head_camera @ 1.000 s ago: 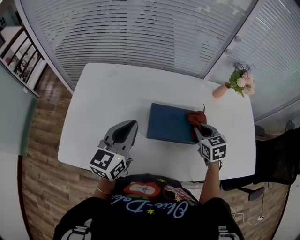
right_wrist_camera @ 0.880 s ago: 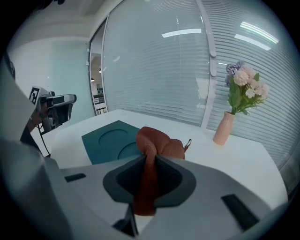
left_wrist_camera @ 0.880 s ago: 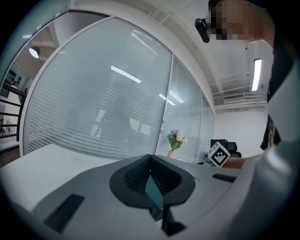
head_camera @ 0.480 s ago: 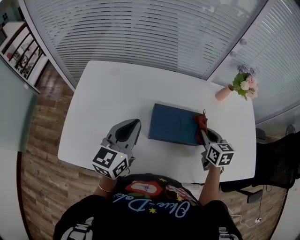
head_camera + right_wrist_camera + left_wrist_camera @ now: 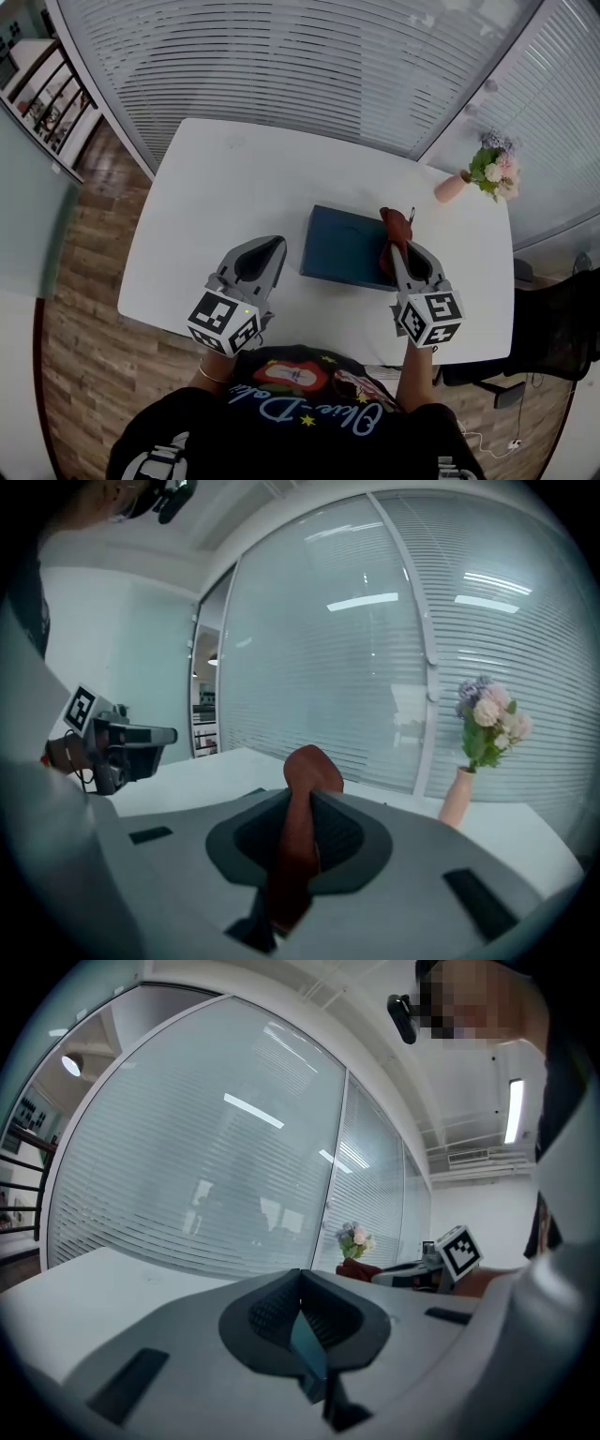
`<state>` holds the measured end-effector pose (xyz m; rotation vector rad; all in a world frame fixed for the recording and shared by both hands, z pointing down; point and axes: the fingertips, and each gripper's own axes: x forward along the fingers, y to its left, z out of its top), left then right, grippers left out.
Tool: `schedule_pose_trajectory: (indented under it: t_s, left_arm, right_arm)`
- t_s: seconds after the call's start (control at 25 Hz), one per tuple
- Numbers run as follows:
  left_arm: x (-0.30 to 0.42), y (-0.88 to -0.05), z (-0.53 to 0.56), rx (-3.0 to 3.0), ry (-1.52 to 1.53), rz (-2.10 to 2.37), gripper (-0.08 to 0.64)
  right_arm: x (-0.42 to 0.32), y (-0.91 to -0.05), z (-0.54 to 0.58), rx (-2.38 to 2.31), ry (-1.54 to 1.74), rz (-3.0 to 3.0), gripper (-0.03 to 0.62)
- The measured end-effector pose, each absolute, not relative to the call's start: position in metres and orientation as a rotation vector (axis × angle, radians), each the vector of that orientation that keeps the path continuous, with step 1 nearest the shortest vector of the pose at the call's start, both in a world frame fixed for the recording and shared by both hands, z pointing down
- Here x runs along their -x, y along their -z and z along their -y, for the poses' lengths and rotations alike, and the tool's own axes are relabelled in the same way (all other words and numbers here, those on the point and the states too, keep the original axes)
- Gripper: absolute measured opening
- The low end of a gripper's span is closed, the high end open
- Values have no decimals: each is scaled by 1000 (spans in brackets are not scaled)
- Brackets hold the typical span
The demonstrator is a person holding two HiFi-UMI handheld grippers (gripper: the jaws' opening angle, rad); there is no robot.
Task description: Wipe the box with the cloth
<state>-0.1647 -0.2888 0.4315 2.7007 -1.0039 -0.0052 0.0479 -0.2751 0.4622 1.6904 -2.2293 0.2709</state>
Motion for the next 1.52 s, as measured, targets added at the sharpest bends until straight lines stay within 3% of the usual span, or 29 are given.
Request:
schedule_pose_trajectory:
  t_s: [0.32,0.52,0.88,1.52]
  left_arm:
    - [173,-429,285,-2693,18,1031,3]
    - [183,-430,284,-2677,14,1062,3]
    - [177,-431,282,-2674,-8,1064,3]
    - [135,-423,260,-2648,-24,1077,3]
  right_arm:
    - [79,-496,282,-1182,-256,2388,54]
    - [112,-524,272,-997,-223,2319,54]
    - [110,-543,265,-890,-141,2203,54]
    - [33,-543,242,-959,-245,2178,54]
